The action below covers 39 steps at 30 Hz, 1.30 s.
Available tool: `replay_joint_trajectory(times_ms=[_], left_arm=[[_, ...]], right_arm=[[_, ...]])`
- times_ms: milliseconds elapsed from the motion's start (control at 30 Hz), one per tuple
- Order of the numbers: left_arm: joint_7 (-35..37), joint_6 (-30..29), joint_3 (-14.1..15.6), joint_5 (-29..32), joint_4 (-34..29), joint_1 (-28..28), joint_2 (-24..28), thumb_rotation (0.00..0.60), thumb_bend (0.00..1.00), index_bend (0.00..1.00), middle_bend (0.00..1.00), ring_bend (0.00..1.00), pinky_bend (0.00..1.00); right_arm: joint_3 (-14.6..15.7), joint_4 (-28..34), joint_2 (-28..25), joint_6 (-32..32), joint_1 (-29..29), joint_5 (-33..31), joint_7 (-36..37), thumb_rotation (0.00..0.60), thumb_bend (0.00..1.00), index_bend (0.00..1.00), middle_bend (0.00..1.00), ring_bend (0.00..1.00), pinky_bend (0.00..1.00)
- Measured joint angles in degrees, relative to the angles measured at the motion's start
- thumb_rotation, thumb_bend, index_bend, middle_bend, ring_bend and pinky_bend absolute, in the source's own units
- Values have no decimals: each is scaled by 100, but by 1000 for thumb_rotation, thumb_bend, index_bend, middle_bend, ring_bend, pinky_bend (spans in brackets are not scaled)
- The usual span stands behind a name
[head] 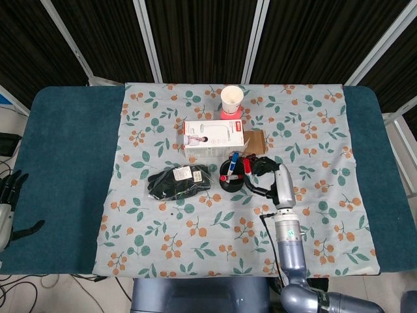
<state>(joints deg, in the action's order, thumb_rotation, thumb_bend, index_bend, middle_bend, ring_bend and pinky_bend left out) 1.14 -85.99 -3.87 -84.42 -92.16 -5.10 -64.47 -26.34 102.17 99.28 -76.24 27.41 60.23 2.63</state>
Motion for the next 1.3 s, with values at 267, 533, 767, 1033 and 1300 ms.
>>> replay_joint_trajectory(times_ms=[267,533,767,1033,1300], left_arm=[[16,51,3,32,-41,-9,25,600,72,3,0,0,18],[-21,132,7,86,-75,-31,46,600,72,3,0,0,0],[16,143,-14,129,-84,-34,59,600,72,3,0,0,0],[43,161,-15,143,-91,-38,72,600,72,3,0,0,0],[30,199,-8,168,-107,-44,92,600,72,3,0,0,0]], right_arm=[[-244,-617,347,106,361,-206,-105,600,440,824,630,510,494],[-397,-1266,608,283,647,-348,-38,600,440,824,629,508,494],[-526,-1789,848,420,885,-444,83,600,439,824,627,502,493],[-553,-2200,1040,489,1003,-498,231,600,424,824,597,477,488],[-376,-2507,1101,662,1043,-438,299,600,287,569,356,286,339]])
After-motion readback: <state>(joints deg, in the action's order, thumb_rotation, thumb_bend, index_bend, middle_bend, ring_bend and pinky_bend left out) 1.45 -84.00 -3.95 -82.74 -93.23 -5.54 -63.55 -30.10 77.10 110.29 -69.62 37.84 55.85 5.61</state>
